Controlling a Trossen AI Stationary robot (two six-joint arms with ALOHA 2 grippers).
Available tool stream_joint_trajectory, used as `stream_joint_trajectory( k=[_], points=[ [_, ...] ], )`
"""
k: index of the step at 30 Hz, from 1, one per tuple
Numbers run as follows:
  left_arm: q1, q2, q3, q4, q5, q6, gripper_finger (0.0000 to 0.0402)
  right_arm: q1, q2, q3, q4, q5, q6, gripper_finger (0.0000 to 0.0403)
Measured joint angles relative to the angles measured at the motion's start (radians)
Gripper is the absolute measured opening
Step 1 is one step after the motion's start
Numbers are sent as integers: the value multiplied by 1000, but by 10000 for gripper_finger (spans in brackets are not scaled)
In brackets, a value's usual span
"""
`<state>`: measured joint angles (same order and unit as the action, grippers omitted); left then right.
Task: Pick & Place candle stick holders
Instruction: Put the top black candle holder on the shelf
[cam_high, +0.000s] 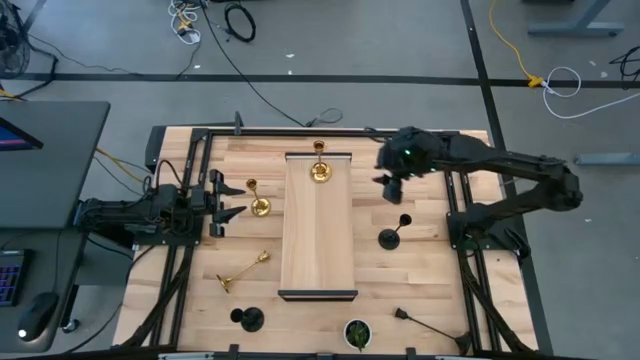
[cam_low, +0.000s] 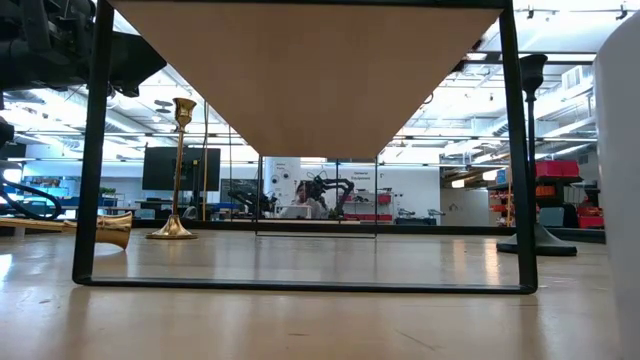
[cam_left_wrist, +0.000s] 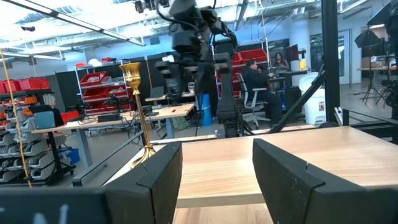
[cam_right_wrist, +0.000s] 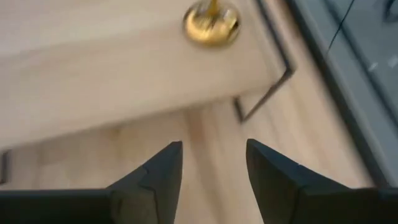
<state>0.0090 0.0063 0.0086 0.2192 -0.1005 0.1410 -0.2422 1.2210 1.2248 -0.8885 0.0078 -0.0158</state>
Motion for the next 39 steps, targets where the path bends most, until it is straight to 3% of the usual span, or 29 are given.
stream_joint_trajectory(
  k=[10, 16, 22, 28, 39],
  points=[
    [0, 0, 0, 0, 0, -1, 197, 142, -255, -126, -188, 0, 307, 151],
    [0, 0, 0, 1, 0, -26, 197, 252, -419, -247, -175, -21, 468, 146],
    [0, 0, 0, 0, 8, -35, 197, 326, -526, -398, -92, -49, 511, 146],
    [0, 0, 0, -2, 30, -51, 197, 334, -548, -539, 42, -81, 508, 146],
    [0, 0, 0, -3, 30, -51, 197, 334, -547, -668, 184, -95, 482, 146]
  ],
)
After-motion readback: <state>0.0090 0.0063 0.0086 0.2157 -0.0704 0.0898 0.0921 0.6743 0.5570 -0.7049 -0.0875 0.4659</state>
